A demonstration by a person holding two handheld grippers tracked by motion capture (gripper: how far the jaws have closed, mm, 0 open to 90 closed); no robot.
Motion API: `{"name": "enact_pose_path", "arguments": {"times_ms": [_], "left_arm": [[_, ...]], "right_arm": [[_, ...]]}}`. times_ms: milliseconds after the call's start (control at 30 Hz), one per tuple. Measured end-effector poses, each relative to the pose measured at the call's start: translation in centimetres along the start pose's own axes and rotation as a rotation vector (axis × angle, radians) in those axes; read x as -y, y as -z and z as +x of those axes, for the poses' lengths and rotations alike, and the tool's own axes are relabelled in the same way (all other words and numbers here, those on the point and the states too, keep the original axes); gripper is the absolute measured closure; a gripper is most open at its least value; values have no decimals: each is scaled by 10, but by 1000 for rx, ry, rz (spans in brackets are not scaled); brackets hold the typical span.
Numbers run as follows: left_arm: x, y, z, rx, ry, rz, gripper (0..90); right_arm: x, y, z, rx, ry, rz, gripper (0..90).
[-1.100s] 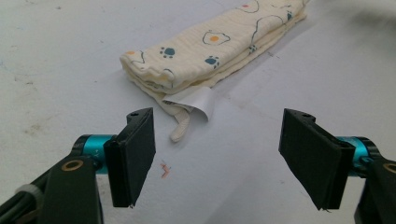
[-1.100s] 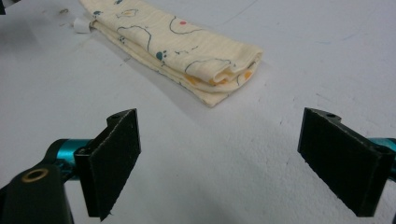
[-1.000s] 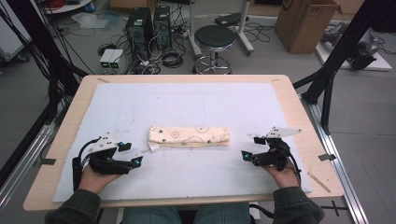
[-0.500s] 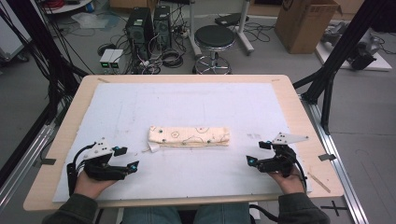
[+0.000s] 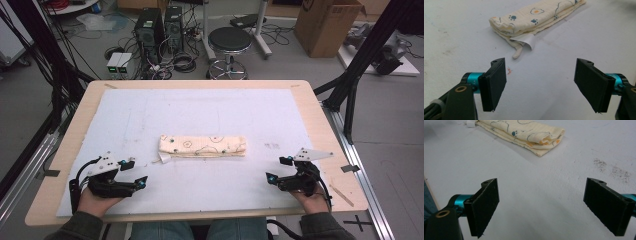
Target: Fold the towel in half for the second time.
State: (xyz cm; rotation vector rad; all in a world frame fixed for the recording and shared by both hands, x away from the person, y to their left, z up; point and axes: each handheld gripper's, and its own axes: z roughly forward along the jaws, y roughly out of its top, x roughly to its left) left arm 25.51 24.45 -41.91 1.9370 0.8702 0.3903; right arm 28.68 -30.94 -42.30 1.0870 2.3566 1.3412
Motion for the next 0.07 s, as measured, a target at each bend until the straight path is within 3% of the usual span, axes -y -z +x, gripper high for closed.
{"name": "enact_pose_path", "arguments": {"times_ms": [67], "left_arm": [[0,0,1,0,-2,1,262]], "right_arm": [[0,-1,0,2,2,4,124]]}}
